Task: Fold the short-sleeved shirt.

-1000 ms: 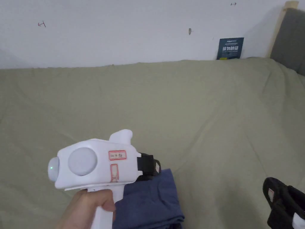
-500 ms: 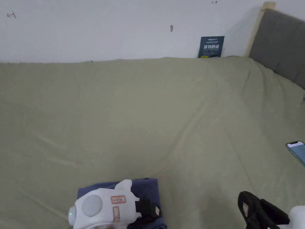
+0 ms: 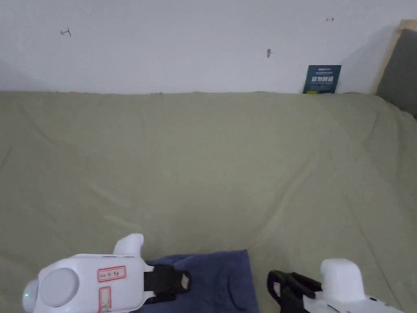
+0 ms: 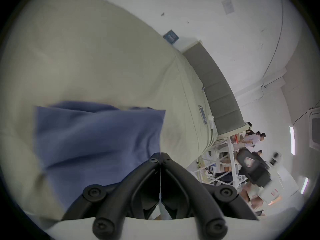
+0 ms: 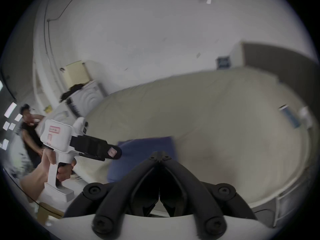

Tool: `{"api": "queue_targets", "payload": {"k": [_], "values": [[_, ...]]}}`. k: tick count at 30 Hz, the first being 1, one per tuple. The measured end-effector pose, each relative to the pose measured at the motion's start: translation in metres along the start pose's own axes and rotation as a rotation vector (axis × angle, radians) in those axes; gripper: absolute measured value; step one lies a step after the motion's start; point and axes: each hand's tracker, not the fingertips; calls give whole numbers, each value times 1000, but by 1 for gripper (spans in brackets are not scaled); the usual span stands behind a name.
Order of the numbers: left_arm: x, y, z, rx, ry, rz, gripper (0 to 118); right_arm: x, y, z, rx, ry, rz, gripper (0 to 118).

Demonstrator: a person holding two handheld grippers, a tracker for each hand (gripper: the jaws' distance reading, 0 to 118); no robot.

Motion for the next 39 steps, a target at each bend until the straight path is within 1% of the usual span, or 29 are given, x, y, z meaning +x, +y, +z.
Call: {"api": "queue_targets", "payload": {"k": [2,4,5,6,7,8,9,10,11,12,13,15,16,18,19,21,22,25,26,28,30,31,32,33,34,35,36,37,39], "values": [[-15,-2,26,20,58,12,0,2,4,-48,-96,134,-44,0],[-33,-4,41,35,90,35,0,14,5,-93,-216,299,-136,0],[-41,-3,43,35,103,35,0,22,3,-112,-242,350,-174,0],[-49,-4,44,42,114,44,0,33,1,-127,-274,386,-187,0],[-58,-4,44,33,132,55,0,48,-2,-142,-306,396,-209,0],[-65,-4,43,28,134,68,0,62,-6,-150,-333,371,-234,0],[-71,-4,40,25,134,78,0,77,-10,-155,-348,297,-249,0],[-77,-6,38,23,132,85,0,94,-18,-156,-357,320,-258,0],[-83,-7,36,15,123,98,0,113,-23,-158,-375,423,-323,0],[-88,-8,34,7,117,109,0,124,-25,-156,-368,459,-397,0],[-91,-9,29,-1,109,117,0,127,-24,-154,-351,475,-448,0],[-96,-8,21,-22,69,122,0,120,-25,-152,-356,458,-397,0],[-95,-6,17,-33,48,123,3,119,-24,-153,-355,457,-381,0],[-94,-4,8,-62,-36,132,25,117,-24,-154,-359,460,-393,0],[-93,-1,1,-81,-64,146,25,117,-24,-154,-358,462,-400,0],[-93,1,-21,-156,-131,135,113,121,-25,-154,-359,472,-408,0],[-93,5,-26,-116,-159,122,117,122,-25,-155,-360,484,-434,0],[-98,7,-58,-175,-155,159,116,126,-28,-157,-364,506,-471,0],[-100,8,-65,-164,-175,163,116,128,-29,-158,-362,510,-476,0],[-103,13,-70,-124,-310,188,116,128,-29,-158,-359,514,-482,0],[-114,10,-75,-121,-350,269,113,127,-29,-159,-358,517,-494,0],[-114,10,-78,-126,-362,255,105,127,-29,-159,-359,517,-493,0],[-114,10,-78,-127,-332,236,87,127,-29,-158,-358,516,-489,0],[-118,9,-77,-130,-262,204,51,126,-29,-158,-358,514,-488,0],[-121,8,-80,-132,-179,182,26,126,-28,-159,-359,512,-488,0],[-128,4,-82,-138,-201,197,26,125,-27,-159,-358,513,-483,0],[-132,3,-81,-138,-283,252,25,123,-26,-159,-363,502,-471,0],[-130,4,-77,-133,-288,267,25,120,-25,-157,-363,498,-464,0],[-122,7,-73,-130,-237,191,25,113,-19,-152,-356,467,-431,0]]}}
